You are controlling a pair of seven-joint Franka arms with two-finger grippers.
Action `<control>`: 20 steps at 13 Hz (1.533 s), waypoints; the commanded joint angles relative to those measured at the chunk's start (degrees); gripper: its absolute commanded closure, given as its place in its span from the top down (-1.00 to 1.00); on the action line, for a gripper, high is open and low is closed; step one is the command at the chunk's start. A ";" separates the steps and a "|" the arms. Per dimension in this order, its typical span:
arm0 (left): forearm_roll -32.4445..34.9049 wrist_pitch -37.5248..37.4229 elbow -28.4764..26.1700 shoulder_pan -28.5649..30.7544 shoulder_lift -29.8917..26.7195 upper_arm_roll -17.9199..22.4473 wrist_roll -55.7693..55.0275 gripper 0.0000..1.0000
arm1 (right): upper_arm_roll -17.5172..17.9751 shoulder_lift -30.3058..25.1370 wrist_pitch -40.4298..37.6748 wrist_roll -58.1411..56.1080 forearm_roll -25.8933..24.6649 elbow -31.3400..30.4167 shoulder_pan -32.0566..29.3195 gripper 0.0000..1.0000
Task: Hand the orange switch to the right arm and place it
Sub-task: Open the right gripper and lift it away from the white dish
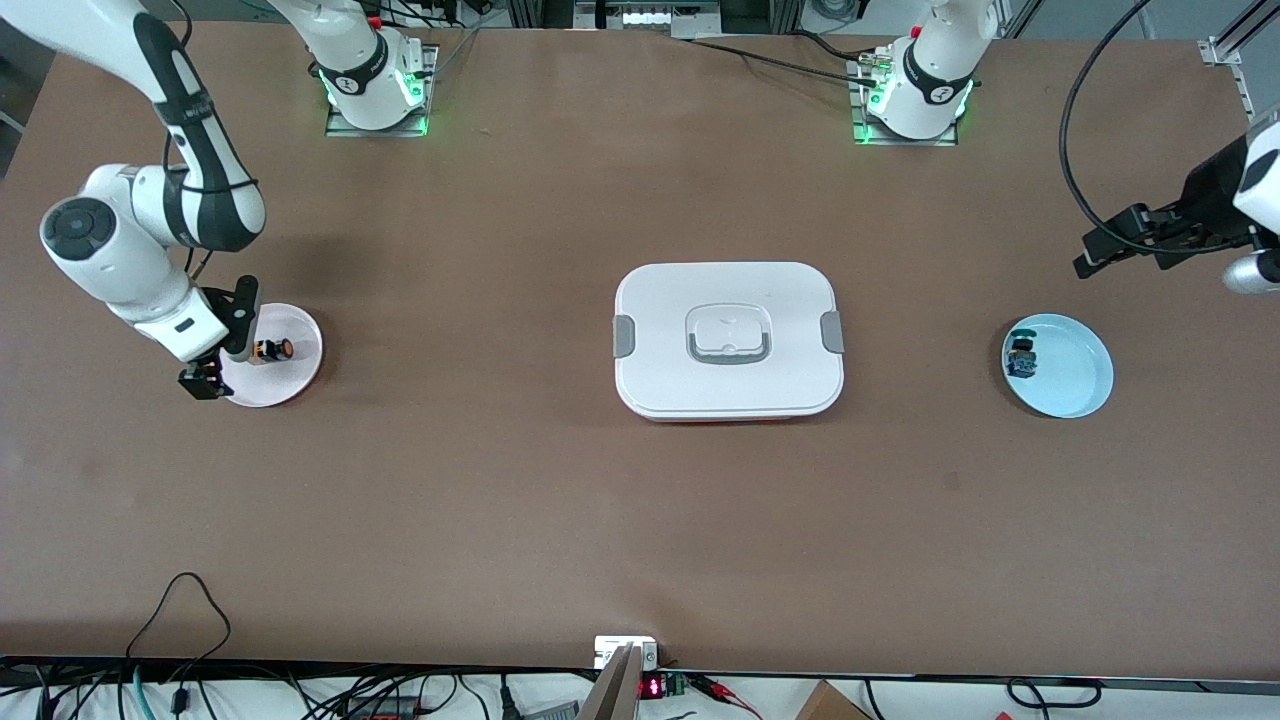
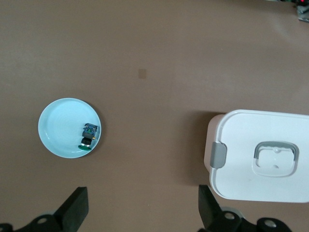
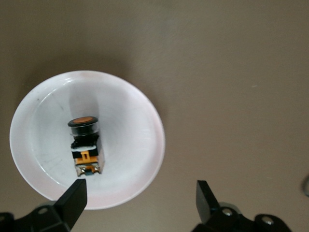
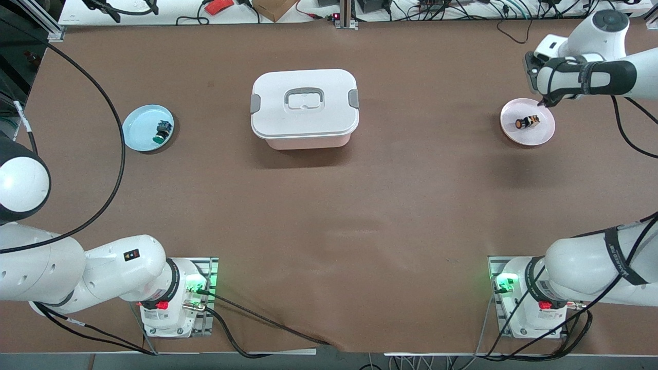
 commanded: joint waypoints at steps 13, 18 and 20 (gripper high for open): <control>5.84 0.89 1.77 -13.41 1.11 15.05 9.30 1.00 | -0.21 -4.29 -39.45 63.02 25.23 16.38 2.85 1.00; 5.49 0.28 1.95 -12.53 2.25 15.31 8.95 1.00 | -0.12 -4.30 -66.26 89.20 12.26 29.72 11.88 1.00; 5.75 0.28 2.21 -12.62 2.25 15.31 9.13 1.00 | -0.38 -3.86 -72.55 89.23 9.94 35.97 12.26 1.00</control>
